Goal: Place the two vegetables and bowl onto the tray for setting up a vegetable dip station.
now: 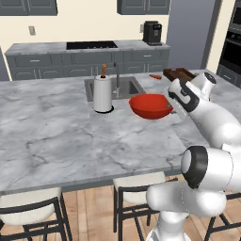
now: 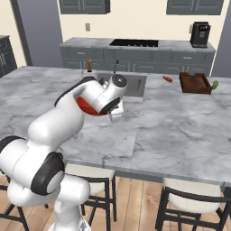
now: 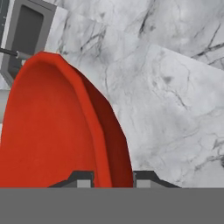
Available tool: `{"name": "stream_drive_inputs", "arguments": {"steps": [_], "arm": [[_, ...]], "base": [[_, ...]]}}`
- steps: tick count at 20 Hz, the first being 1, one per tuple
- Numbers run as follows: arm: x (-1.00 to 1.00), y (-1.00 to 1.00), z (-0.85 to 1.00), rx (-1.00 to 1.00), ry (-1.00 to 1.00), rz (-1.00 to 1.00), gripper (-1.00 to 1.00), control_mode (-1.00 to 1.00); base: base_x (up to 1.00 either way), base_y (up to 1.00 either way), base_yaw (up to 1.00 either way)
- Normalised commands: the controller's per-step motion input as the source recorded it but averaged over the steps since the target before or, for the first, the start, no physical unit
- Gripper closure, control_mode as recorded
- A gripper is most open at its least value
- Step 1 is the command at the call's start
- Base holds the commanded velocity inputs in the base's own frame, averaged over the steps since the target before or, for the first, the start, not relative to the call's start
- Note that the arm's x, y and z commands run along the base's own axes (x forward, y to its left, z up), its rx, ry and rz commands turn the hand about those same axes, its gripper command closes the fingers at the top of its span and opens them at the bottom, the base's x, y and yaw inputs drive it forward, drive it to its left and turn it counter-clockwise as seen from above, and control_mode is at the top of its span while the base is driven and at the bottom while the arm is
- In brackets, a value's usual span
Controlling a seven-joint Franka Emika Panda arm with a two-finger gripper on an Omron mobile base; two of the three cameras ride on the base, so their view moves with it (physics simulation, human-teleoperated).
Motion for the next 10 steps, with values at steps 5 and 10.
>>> {"name": "stream_drive_inputs", "arguments": {"steps": [5, 10], "arm": [[-0.37, 0.02, 0.10, 0.01, 0.00, 0.00, 1.00, -1.00], [-0.33, 0.01, 0.10, 0.00, 0.00, 0.00, 1.00, -1.00]], "base": [[0.00, 0.00, 0.00], [0.00, 0.00, 0.00]]}}
